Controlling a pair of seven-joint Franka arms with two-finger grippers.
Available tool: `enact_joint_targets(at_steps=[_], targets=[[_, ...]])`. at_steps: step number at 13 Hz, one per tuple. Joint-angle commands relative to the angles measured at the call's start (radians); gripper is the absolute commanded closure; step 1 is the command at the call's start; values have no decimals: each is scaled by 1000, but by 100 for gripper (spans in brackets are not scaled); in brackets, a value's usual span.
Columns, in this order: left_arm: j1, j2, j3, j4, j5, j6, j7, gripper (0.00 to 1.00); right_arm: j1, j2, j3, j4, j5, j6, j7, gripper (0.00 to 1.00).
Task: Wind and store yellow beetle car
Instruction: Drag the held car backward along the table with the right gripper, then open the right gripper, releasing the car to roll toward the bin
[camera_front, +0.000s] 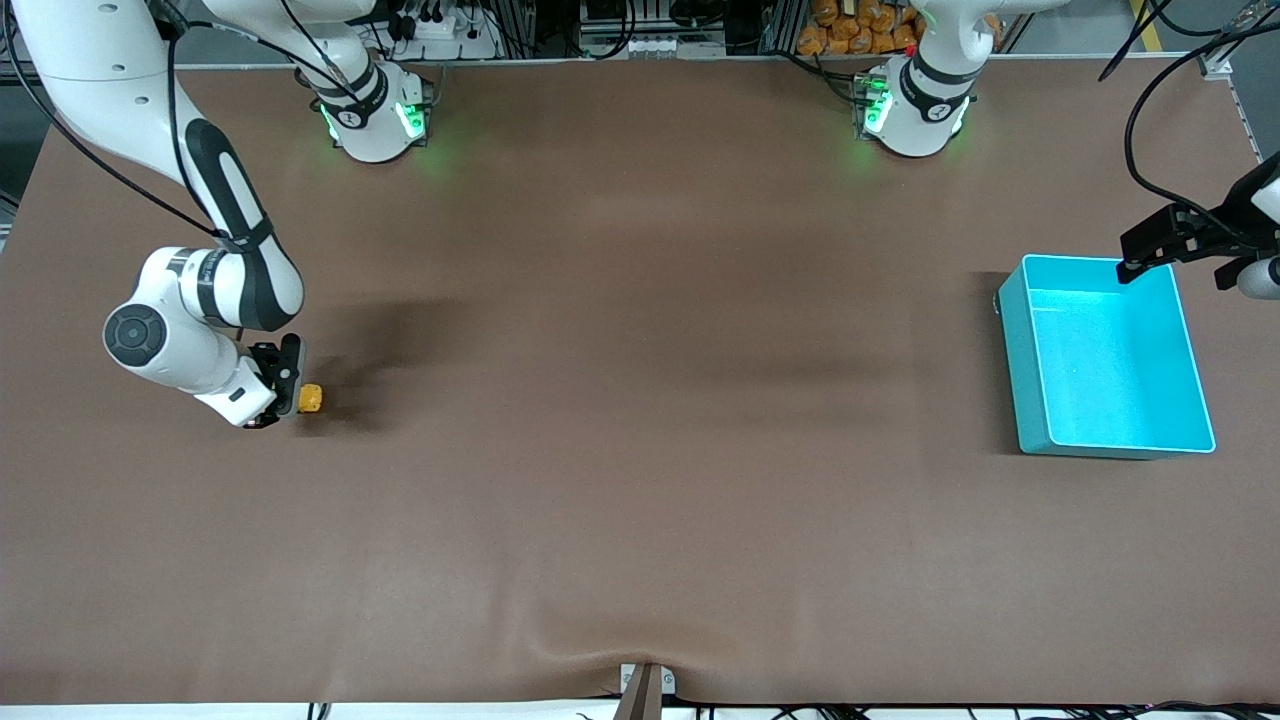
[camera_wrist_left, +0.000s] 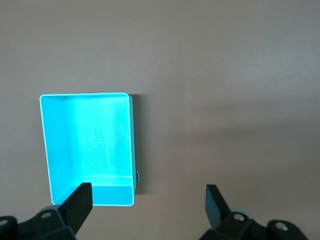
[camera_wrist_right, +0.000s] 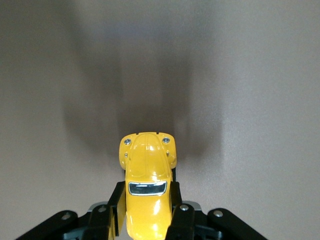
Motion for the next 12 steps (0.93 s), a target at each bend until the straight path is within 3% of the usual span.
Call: enact_joint_targets(at_steps=[1,3,5,9,12], targets=[[2,-13,-5,-9,17,-9,-7,0,-33,57,7,34,9,23,-25,57],[2,-13,-5,-8,17,-9,-8,0,-28,54,9,42,9,12,-20,33],[2,-16,-3,-4,17,-7,-8,0,-31,49,9,84,11,-21,-19,15],[2,-14,-3,-8,17,-9,-10,0,-53,49,9,216,54,-230,-23,7],[2,-13,-3,-9,17,-9,-10,0,-67,47,9,227,81,-265,-22,7]])
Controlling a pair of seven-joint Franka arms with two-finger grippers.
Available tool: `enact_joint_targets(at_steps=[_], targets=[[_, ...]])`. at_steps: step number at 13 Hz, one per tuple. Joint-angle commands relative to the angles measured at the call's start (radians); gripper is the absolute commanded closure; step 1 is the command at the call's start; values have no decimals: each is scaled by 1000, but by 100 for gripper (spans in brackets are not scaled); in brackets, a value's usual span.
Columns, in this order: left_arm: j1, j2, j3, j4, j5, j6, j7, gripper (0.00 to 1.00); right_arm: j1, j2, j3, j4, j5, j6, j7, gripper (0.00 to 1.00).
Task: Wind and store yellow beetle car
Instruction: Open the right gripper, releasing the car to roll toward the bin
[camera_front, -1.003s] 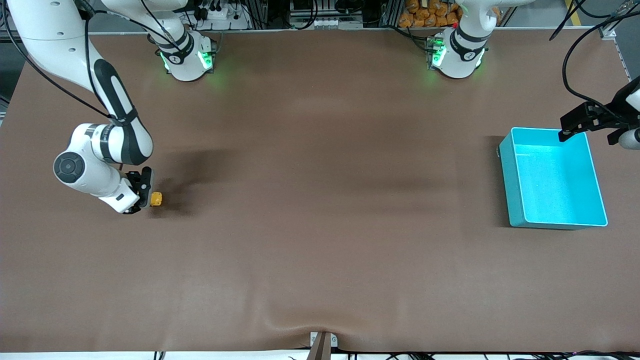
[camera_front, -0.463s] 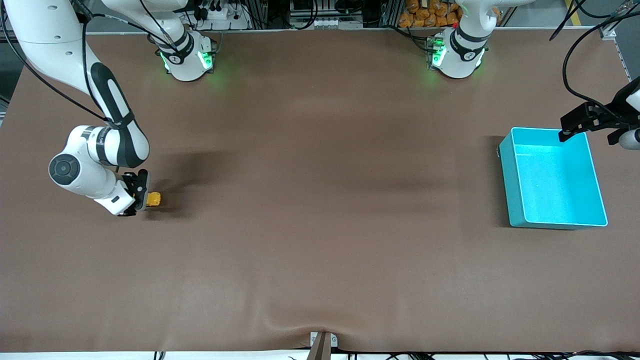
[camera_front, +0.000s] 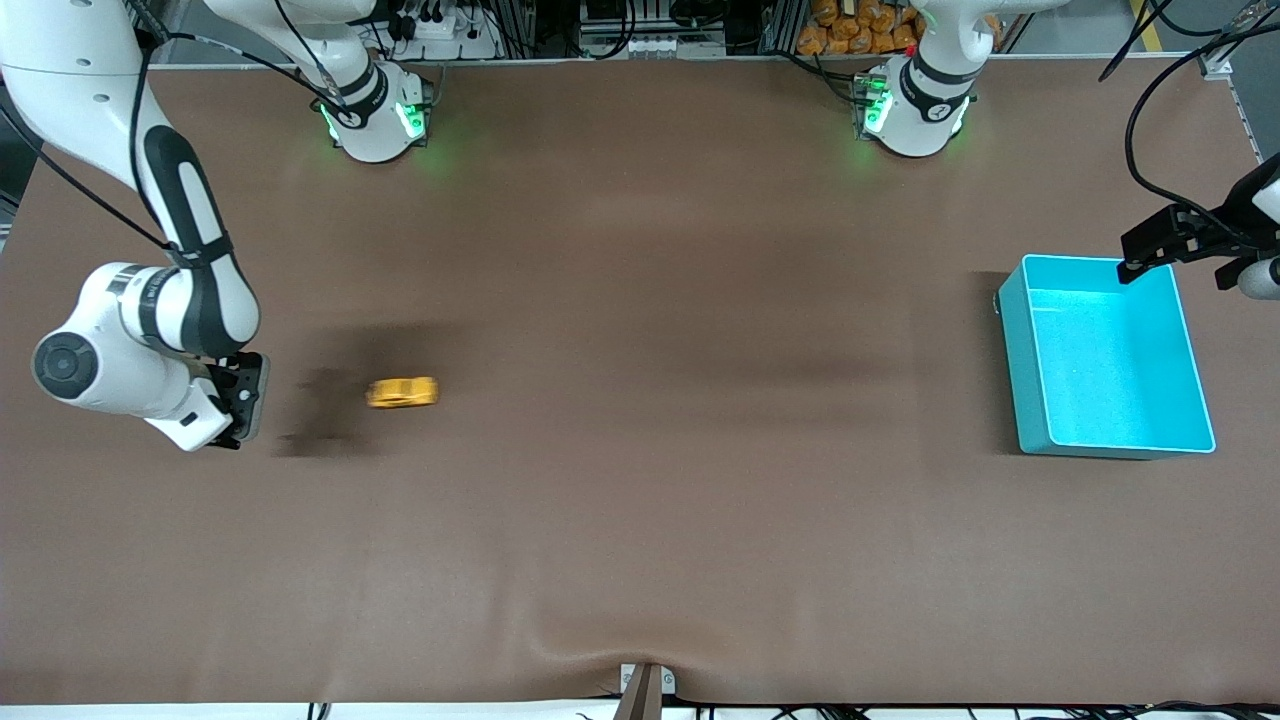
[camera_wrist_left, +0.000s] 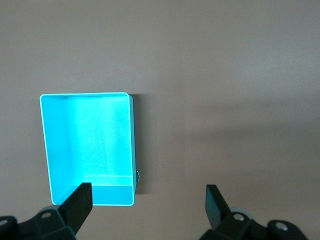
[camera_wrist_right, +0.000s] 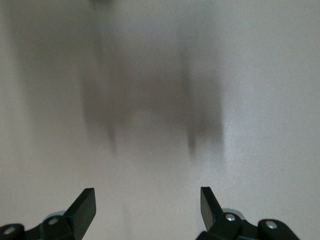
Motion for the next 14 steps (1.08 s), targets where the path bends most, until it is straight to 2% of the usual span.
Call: enact_joint_targets(at_steps=[1,14], targets=[[0,-13,-4,-10,17,-9,-16,0,-29,16,11,22,25,-19,-21,7],[2,-2,-7,-17,17,-9,-46,0,-68,19,11,19,27,-27,-24,8]])
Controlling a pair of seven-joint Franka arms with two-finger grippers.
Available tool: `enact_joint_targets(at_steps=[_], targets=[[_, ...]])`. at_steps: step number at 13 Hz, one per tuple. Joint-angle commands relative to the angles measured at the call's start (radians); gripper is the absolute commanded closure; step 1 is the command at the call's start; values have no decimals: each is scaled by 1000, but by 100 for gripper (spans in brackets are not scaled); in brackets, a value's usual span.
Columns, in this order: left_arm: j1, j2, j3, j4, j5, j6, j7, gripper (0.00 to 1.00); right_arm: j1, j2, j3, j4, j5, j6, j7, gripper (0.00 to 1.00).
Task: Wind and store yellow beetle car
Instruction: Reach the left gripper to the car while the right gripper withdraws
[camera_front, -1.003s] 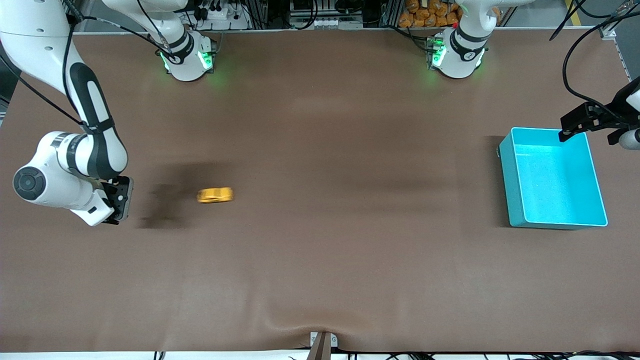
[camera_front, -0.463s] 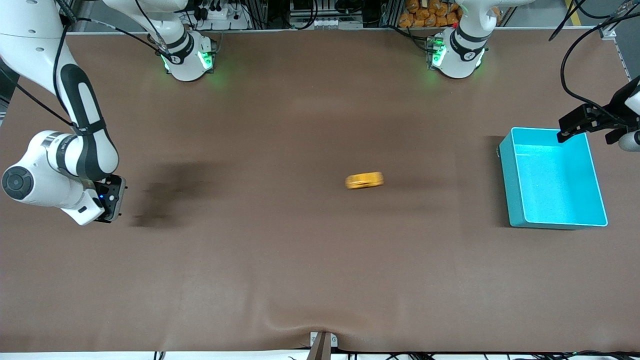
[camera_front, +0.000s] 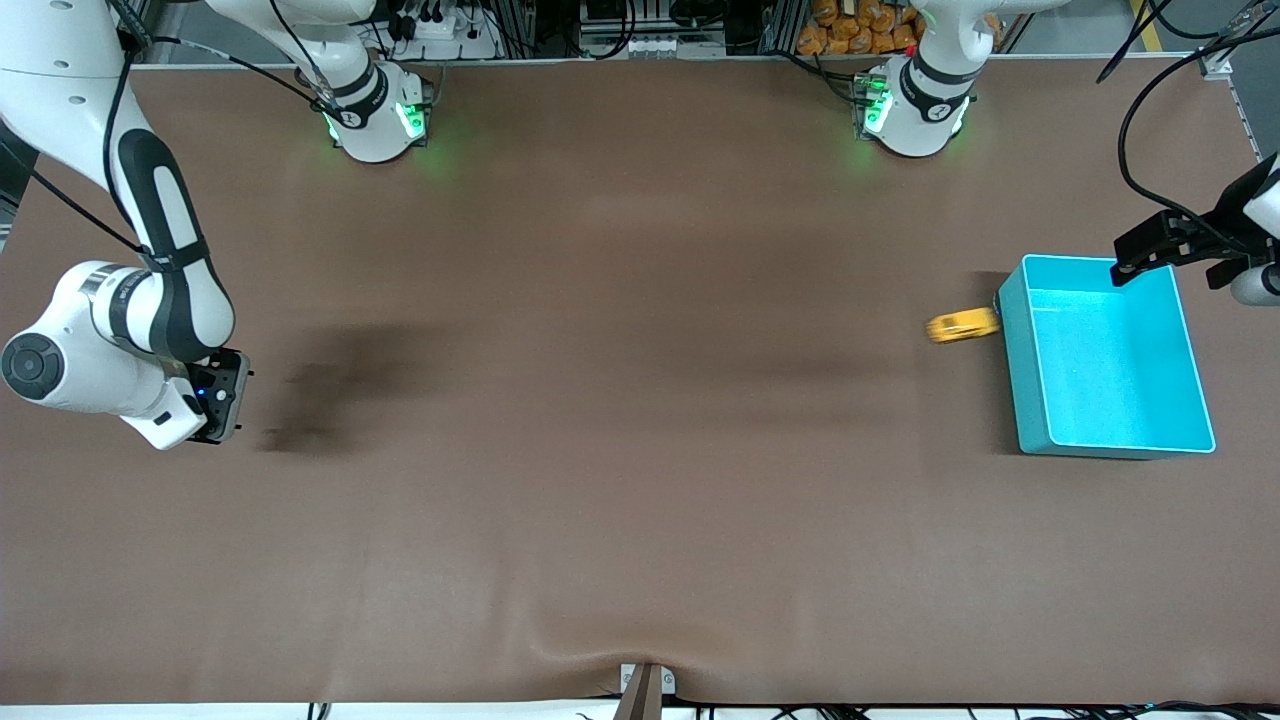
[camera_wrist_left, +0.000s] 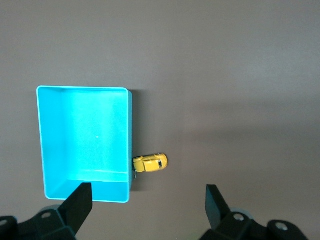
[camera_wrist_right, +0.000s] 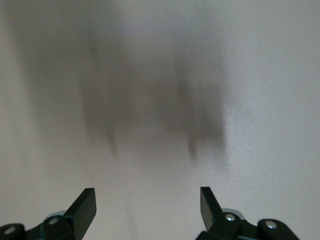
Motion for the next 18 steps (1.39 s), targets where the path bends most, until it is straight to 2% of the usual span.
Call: enact_joint_targets(at_steps=[1,3,5,9,11,14,18], targets=[[2,1,-6,-8,17,-9,-8,0,-19,10,12,20,30,-12,-18,8],[-2,1,-6,-41,17,-9,-14,0,-11,10,12,37,118,-13,-3,9],[-5,2,-6,-72,16,-7,-35,0,4,4,12,101,181,-97,85,9],[-18,27,-12,-156,13,22,-152,0,21,1,28,328,227,-339,354,7],[-19,33,-13,-231,13,95,-195,0,49,-10,30,438,228,-458,528,7],[-19,33,-13,-368,17,241,-300,0,96,-92,27,468,225,-501,746,4],[-41,76,-15,-520,17,424,-541,0,106,-166,27,468,213,-510,946,0]])
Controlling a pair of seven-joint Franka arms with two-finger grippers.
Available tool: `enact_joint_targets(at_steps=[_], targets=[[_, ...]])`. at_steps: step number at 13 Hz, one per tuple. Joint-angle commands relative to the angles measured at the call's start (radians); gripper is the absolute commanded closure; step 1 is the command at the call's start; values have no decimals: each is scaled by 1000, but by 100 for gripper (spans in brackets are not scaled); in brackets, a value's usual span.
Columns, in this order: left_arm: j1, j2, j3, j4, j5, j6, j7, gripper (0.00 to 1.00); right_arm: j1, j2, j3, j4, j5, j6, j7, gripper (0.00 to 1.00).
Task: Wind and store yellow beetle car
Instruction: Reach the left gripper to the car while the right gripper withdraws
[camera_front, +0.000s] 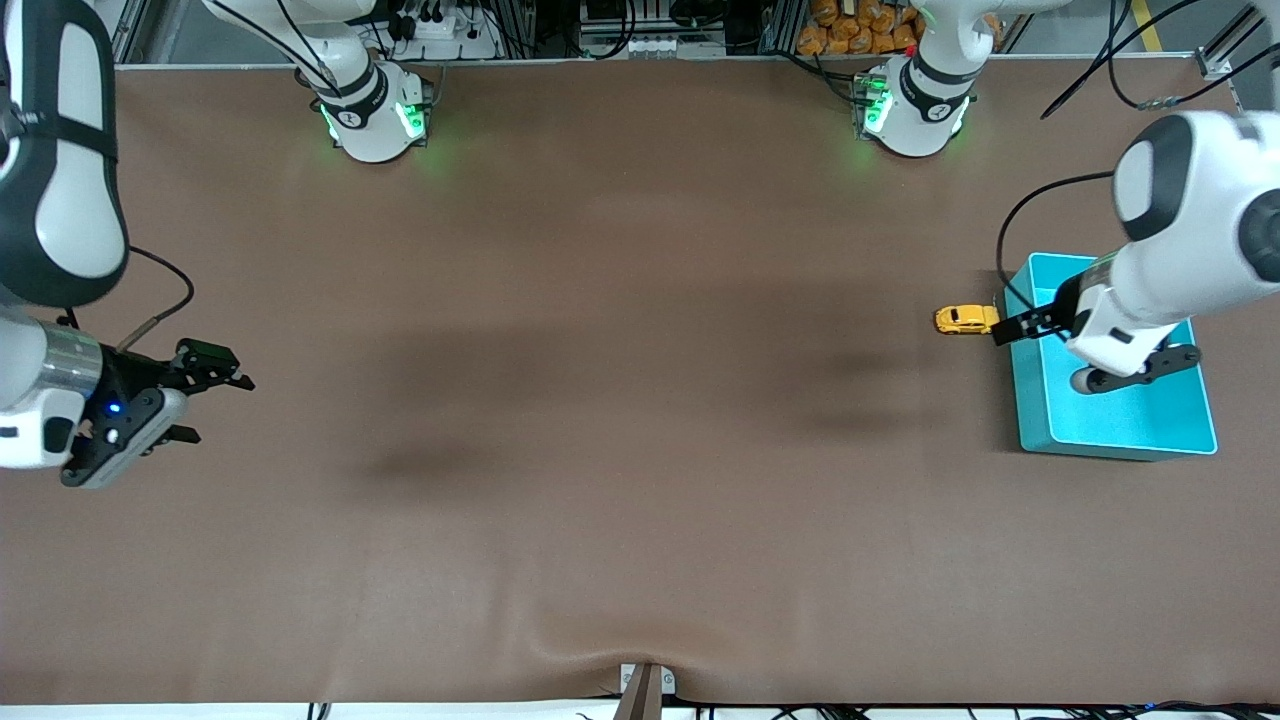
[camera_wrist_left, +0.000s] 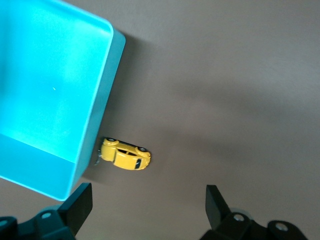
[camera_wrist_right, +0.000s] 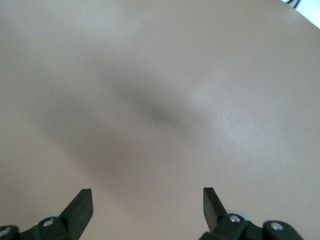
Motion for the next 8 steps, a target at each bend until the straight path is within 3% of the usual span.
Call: enact_joint_targets(at_steps=[1,4,8], targets=[[-26,19,-3,-92,24,103,-179,0,0,-58,-6,-11,-1,-45,131,0],[-27,48,-3,-153,37,155,-313,0,-5,-60,-17,95,-17,-203,282,0],[-24,124,-1,-158,40,164,-584,0,-3,-113,-13,134,-142,-282,434,0]])
